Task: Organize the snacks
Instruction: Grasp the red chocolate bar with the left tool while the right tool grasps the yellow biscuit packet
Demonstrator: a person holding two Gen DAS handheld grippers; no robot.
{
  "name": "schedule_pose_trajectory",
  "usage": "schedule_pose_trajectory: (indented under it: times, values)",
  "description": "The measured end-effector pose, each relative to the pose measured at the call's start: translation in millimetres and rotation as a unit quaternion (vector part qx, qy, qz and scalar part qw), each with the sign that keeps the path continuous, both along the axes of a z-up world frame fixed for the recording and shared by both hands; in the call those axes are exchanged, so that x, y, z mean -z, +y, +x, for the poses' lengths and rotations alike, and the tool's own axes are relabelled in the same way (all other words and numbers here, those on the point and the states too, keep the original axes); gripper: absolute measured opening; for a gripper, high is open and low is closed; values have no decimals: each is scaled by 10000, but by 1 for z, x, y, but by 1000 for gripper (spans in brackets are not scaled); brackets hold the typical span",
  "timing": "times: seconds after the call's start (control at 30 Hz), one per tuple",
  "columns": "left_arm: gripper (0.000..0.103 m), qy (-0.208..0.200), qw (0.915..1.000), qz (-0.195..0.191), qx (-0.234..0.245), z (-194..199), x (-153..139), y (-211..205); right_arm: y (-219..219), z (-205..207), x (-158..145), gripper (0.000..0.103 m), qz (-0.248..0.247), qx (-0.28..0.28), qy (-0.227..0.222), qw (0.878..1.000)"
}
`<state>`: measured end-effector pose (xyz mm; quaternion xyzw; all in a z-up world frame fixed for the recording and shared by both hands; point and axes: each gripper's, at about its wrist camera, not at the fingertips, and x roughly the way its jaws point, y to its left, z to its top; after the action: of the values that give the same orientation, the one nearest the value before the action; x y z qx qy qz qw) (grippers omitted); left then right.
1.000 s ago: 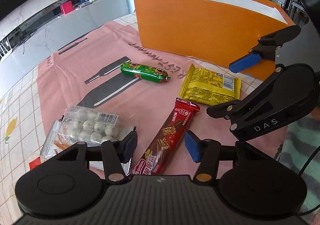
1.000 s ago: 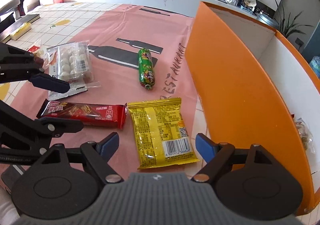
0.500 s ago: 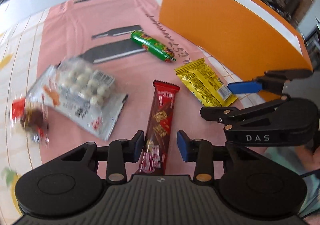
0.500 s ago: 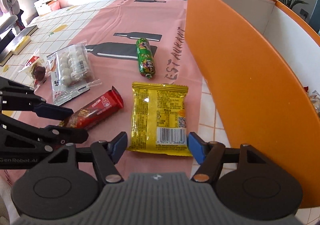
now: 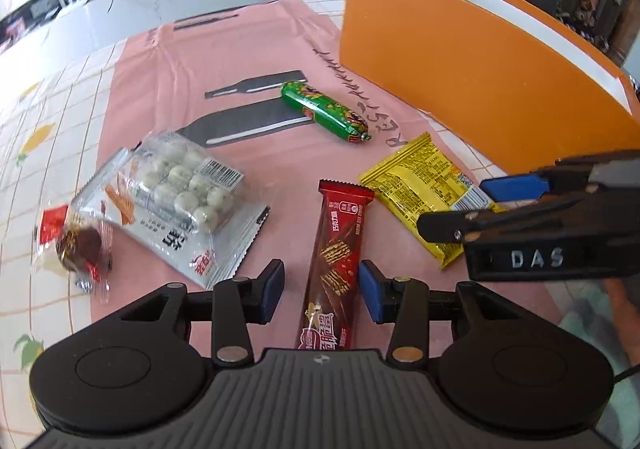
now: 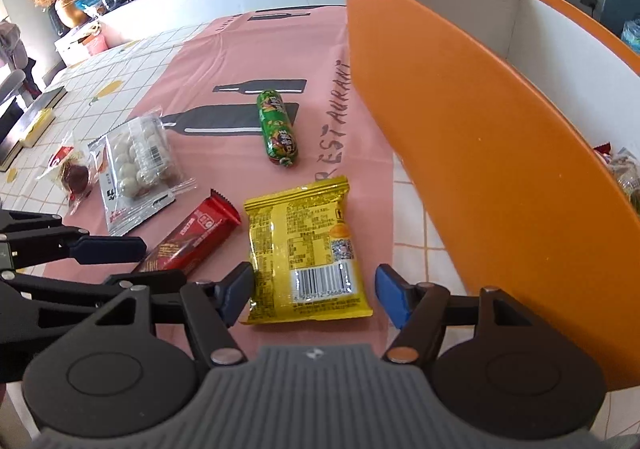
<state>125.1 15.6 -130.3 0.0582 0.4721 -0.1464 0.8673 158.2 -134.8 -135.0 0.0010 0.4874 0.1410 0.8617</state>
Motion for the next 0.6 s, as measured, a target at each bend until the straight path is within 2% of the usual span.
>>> schedule_pose_trajectory:
  times: [0.1, 0.23, 0.27, 0.33, 0.47, 0.53, 0.6]
  values:
    - [59, -207, 9989, 250, 344, -8, 3, -11, -3, -1, -2, 68, 192, -13, -48, 9998]
    - [58, -232, 9991, 137, 340, -6, 5, -19, 0, 0, -1, 69, 180, -73, -65, 9998]
    - [56, -239, 9992, 131, 284, -6, 5, -19, 1, 0, -1, 69, 150, -84, -61, 9998]
    - [29, -273, 9995, 106, 117, -6, 4, -18, 2, 1, 0, 69, 101, -89, -75, 9999]
    - [27, -212, 9995, 118, -186, -11, 2, -9, 7, 2, 3, 69, -18, -90, -127, 9999]
    - [27, -132, 9988, 6, -471, -15, 1, 1, 12, 3, 4, 70, -114, -153, -158, 9997]
    - [27, -70, 9977, -55, -665, -19, -1, 6, 20, 4, 6, 76, -268, -259, -203, 9991]
